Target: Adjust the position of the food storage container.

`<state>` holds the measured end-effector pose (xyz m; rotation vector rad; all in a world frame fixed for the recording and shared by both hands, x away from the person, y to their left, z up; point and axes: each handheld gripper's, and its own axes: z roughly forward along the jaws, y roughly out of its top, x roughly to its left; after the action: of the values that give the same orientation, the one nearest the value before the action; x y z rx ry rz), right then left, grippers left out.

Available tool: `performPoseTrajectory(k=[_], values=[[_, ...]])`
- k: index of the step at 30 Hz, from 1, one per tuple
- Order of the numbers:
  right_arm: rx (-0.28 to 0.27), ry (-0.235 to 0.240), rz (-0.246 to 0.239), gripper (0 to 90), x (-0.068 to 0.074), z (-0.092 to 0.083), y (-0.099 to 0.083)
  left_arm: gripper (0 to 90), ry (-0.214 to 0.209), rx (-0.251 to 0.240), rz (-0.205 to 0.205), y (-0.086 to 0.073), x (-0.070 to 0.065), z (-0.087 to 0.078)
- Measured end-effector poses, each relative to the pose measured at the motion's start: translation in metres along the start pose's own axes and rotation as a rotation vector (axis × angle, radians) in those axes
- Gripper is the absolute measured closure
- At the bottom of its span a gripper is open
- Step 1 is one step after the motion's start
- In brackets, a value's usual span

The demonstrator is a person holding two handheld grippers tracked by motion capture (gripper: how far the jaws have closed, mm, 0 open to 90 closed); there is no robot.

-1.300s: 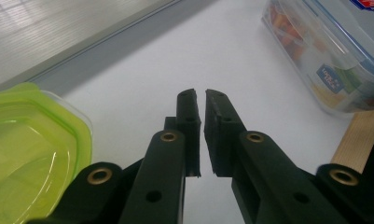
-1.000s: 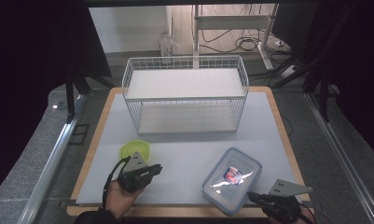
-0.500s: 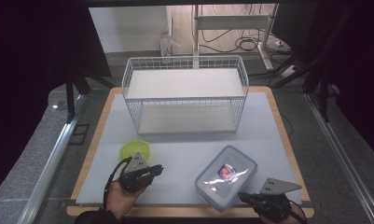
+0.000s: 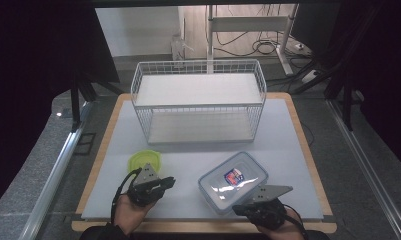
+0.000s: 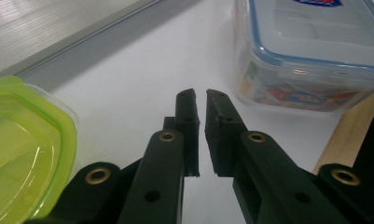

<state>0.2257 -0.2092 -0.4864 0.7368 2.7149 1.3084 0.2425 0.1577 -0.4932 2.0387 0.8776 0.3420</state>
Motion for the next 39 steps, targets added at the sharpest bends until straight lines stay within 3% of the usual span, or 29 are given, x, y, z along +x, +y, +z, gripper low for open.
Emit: performPoseTrajectory(k=[9, 12, 15, 19, 22, 25, 27, 28, 30, 33, 35, 39], values=[[0.019, -0.005, -0.043, 89.9, -0.003, 0.024, 0.021, 84.0, -0.004, 0.006, 0.000, 0.000, -0.001, 0.002], [0.019, -0.030, -0.050, 89.8, -0.004, 0.022, 0.026, 82.7, 0.002, 0.005, 0.001, 0.000, -0.002, 0.003], [-0.016, -0.105, -0.018, 89.8, -0.016, 0.007, 0.026, 82.7, -0.020, 0.008, -0.012, -0.001, -0.005, 0.007], [-0.067, -0.246, 0.030, 89.8, -0.041, -0.020, 0.023, 82.7, -0.043, 0.030, -0.004, 0.001, -0.012, 0.017], [-0.104, -0.343, 0.100, 89.8, -0.069, -0.037, 0.015, 82.7, -0.054, 0.047, 0.015, 0.003, -0.020, 0.028], [-0.124, -0.382, 0.158, 89.8, -0.090, -0.042, 0.007, 82.7, -0.073, 0.065, 0.018, 0.005, -0.026, 0.039], [-0.090, -0.416, 0.181, 89.8, -0.100, -0.040, 0.003, 82.7, -0.080, 0.077, 0.016, 0.006, -0.029, 0.046], [-0.082, -0.423, 0.179, 89.8, -0.103, -0.039, 0.002, 82.7, -0.082, 0.083, 0.011, 0.007, -0.030, 0.050], [-0.057, -0.392, 0.209, 89.8, -0.107, -0.033, -0.001, 82.4, -0.080, 0.088, 0.007, 0.007, -0.033, 0.055], [-0.015, -0.403, 0.198, 89.8, -0.105, -0.026, -0.001, 81.9, -0.078, 0.085, -0.008, 0.009, -0.034, 0.058], [-0.017, -0.386, 0.207, 89.9, -0.104, -0.026, -0.002, 82.7, -0.065, 0.094, -0.016, 0.009, -0.034, 0.060], [-0.001, -0.405, 0.195, 89.9, -0.097, -0.024, -0.001, 82.7, -0.045, 0.092, -0.043, 0.008, -0.028, 0.058]])
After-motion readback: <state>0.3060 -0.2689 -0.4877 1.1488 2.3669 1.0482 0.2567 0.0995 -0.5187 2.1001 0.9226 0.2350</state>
